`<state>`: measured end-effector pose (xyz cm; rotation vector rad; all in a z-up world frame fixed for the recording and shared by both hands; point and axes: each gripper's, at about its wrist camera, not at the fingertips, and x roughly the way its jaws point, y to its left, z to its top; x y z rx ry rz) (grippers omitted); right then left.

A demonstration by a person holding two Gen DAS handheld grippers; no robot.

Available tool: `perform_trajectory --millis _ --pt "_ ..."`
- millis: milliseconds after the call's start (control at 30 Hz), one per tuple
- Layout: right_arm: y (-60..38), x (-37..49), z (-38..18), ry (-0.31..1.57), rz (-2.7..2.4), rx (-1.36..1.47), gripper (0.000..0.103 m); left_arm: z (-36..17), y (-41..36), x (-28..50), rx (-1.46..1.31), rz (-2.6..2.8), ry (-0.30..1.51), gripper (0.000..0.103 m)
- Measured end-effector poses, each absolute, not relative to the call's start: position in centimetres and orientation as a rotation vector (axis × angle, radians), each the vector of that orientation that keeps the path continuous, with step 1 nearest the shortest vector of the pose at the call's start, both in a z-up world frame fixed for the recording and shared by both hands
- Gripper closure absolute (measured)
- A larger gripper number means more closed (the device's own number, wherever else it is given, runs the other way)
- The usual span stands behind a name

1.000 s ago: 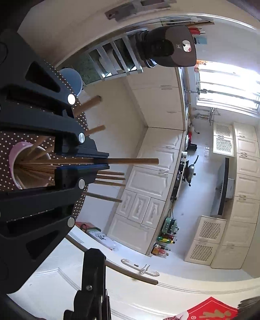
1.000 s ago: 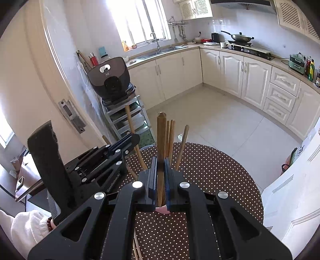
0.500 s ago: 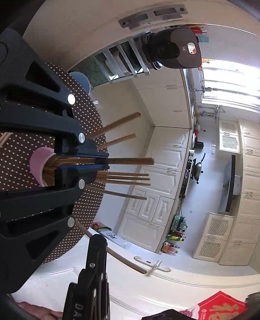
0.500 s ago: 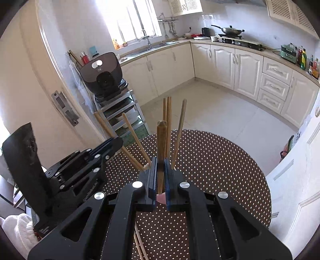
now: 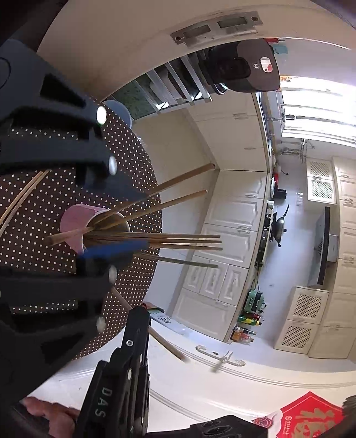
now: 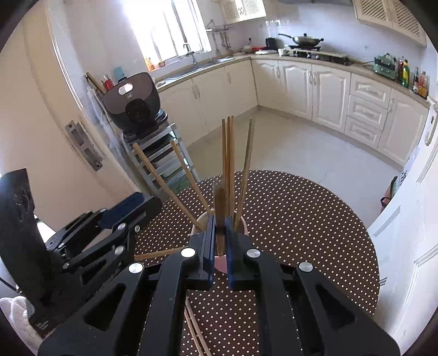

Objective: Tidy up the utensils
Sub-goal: 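Lower the left gripper's stick into the cup and open while the right gripper releases its stick, then move the left gripper back to the remaining sticks while the right gripper approaches them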

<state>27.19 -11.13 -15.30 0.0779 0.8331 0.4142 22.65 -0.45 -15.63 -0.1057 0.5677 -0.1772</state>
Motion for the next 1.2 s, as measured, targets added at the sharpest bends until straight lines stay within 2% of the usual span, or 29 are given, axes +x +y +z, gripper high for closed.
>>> perform_trajectory --millis 200,333,867,1067,1200 --pt "-11.0 26.2 -15.0 0.814 0.399 0.090 0.094 -15.2 0.1 22.1 -0.102 -0.176 0.565 0.050" --pt "-11.0 25.4 -14.3 0.782 0.383 0.092 0.081 -14.7 0.7 21.3 -0.104 -0.172 0.552 0.044" --pt "-10.4 19.9 -11.3 0.620 0.316 0.050 0.049 -12.3 1.6 17.1 -0.096 -0.184 0.501 0.027" --pt "-10.4 17.8 -10.9 0.578 0.295 0.045 0.038 -12.0 1.9 15.6 -0.098 -0.179 0.499 0.023" --pt "-10.6 16.9 -11.5 0.580 0.286 0.057 0.036 -12.5 2.0 14.6 -0.094 -0.171 0.516 0.021"
